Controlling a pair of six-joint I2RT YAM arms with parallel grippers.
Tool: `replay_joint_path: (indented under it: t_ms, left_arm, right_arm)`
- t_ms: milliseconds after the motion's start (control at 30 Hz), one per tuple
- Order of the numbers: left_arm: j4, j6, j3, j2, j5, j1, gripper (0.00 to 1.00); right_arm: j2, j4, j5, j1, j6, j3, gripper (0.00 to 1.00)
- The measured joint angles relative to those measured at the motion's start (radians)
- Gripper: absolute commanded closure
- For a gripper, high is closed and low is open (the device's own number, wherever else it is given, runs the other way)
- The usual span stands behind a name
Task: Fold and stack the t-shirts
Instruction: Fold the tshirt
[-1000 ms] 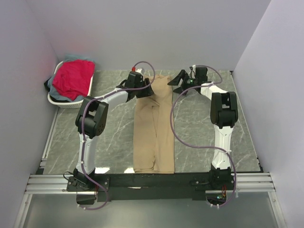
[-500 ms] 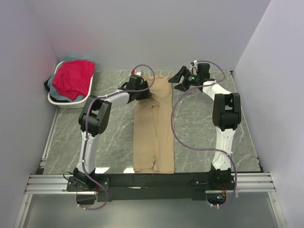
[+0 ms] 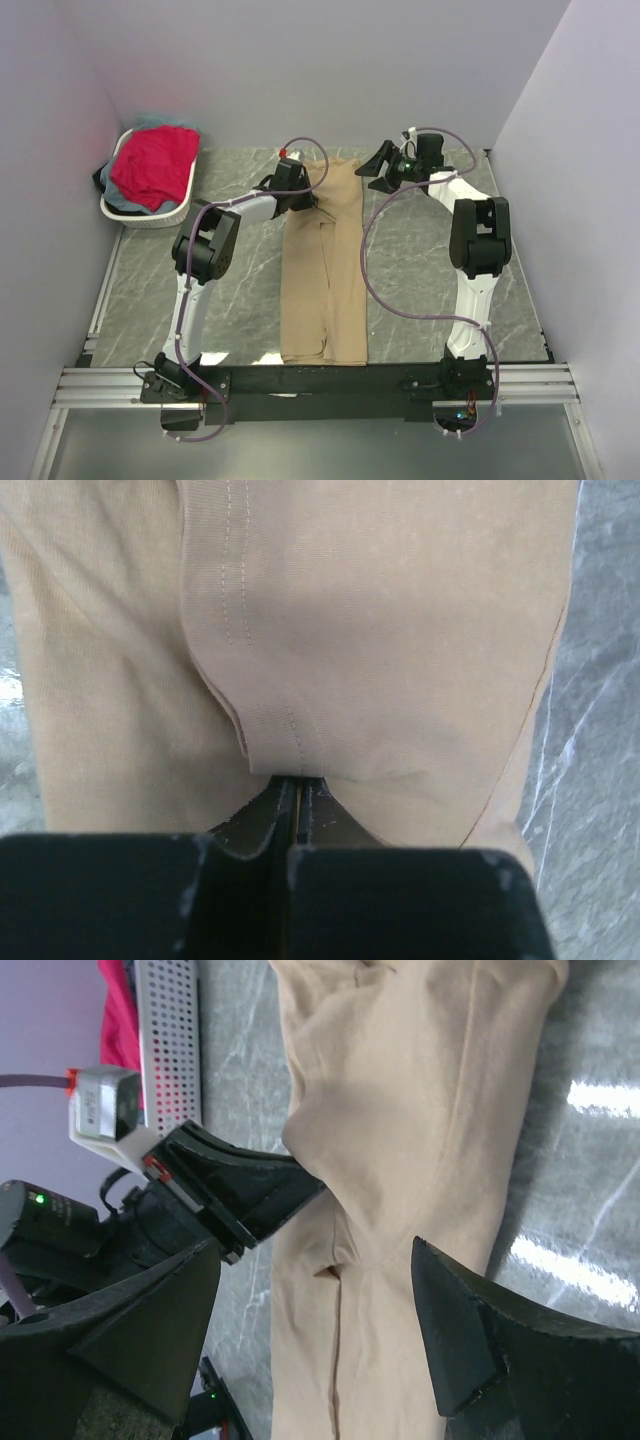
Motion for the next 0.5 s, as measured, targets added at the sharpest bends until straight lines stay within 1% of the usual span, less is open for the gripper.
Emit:
replay_joint_path:
  t_ms: [167,500]
  left_arm:
    - [-0.009,0.001,0.000,-0.004,-0.001,0.000,0.99]
    - [-0.119,-0.003,0.000,-0.094,0.008,-0.001,0.98]
  right_arm:
    - [-0.002,-0.003,0.003,0.003,-0.007,-0.032,0.17]
    - [-0.048,-0.001,0.003,0.010,-0.023,-0.129,0.17]
